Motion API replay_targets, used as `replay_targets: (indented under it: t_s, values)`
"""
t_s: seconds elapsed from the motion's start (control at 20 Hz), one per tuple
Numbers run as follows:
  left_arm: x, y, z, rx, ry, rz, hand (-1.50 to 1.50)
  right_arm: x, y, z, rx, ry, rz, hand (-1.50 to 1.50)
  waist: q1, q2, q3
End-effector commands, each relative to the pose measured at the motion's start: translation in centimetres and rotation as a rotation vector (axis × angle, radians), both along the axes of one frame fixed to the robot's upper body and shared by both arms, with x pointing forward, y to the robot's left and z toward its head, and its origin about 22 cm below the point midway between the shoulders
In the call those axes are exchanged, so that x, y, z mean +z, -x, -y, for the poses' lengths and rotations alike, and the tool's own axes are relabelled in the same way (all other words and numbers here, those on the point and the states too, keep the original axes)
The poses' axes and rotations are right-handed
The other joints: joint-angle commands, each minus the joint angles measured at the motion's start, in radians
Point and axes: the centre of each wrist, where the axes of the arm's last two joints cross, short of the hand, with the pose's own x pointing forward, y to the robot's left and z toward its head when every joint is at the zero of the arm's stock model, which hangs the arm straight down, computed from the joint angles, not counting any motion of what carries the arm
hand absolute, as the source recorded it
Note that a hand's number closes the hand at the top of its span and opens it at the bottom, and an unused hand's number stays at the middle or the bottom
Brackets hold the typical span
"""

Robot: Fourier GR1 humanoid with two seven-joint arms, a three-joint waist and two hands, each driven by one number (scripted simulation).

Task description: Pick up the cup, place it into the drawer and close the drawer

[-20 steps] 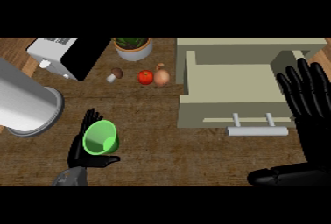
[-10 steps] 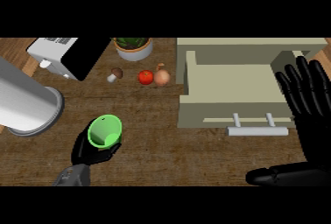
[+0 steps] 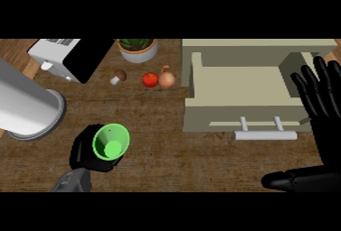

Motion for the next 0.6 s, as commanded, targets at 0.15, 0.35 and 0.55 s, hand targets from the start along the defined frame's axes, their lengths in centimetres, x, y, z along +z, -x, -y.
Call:
replay_targets:
  t_s: [0.15, 0.35, 0.55]
  values:
    - [1.0, -0.7, -1.7, 0.161, -0.003, 0.136, 1.50, -0.6, -0.4, -1.0, -0.001, -0.003, 0.010, -1.50, 0.002, 0.000, 0.000]
    - [2.5, -2.1, -0.3, 0.123, 0.037, 0.213, 1.50, -0.1, 1.1, 0.4, 0.002, 0.001, 0.004, -1.50, 0.001, -0.002, 0.001]
    - [4.6, -2.4, 0.4, 0.016, 0.045, 0.261, 1.50, -0.4, 0.5, -0.5, 0.003, 0.000, -0.008, -1.50, 0.010, -0.004, 0.001]
